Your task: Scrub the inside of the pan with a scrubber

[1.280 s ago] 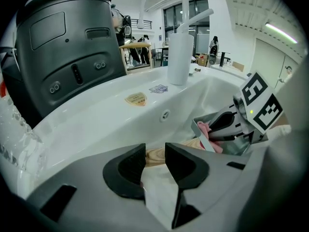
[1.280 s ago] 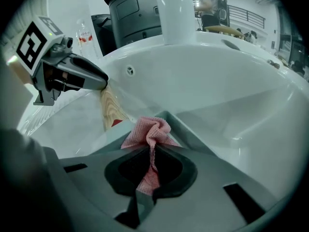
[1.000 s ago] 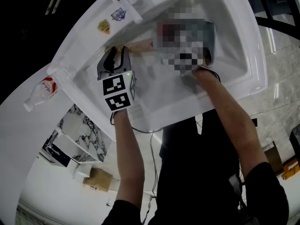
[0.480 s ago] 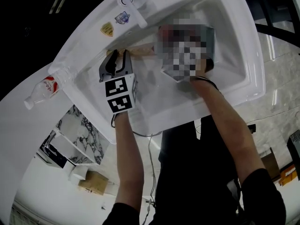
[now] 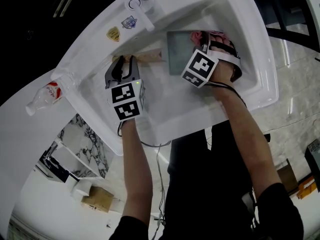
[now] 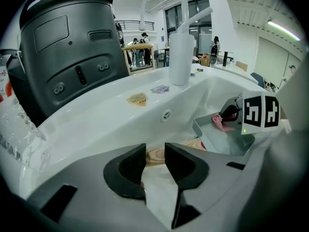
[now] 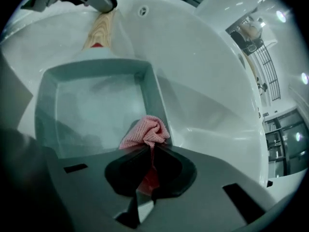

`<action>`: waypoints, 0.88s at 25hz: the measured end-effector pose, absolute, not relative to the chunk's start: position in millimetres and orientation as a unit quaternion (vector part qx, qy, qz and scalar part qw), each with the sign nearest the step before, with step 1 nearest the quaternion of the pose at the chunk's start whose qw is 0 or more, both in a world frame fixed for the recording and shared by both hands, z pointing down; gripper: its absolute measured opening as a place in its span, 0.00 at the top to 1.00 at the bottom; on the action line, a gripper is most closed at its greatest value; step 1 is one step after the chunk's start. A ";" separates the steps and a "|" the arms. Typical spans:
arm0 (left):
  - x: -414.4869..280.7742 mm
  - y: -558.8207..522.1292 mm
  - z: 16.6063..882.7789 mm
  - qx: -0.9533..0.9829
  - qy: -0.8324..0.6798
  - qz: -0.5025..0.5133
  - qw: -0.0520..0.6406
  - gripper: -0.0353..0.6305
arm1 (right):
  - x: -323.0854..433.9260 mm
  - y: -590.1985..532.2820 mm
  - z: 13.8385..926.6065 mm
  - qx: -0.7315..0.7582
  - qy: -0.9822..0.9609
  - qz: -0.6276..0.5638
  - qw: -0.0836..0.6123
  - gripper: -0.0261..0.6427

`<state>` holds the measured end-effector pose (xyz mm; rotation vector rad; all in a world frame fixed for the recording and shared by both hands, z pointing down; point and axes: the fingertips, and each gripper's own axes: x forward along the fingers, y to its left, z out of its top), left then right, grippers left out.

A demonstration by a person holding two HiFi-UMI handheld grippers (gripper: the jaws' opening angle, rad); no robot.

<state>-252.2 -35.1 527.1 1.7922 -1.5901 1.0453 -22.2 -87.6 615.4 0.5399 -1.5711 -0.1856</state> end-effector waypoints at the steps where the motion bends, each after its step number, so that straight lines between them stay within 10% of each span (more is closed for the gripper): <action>1: -252.1 -34.9 527.3 0.661 -0.587 0.386 0.262 0.73 | -14.7 -87.5 616.6 0.241 -0.685 -0.086 0.682 0.90; 22: -251.5 -35.7 527.7 0.653 -0.594 0.389 0.263 0.74 | -84.7 -83.4 607.1 0.324 -0.767 0.038 0.552 0.92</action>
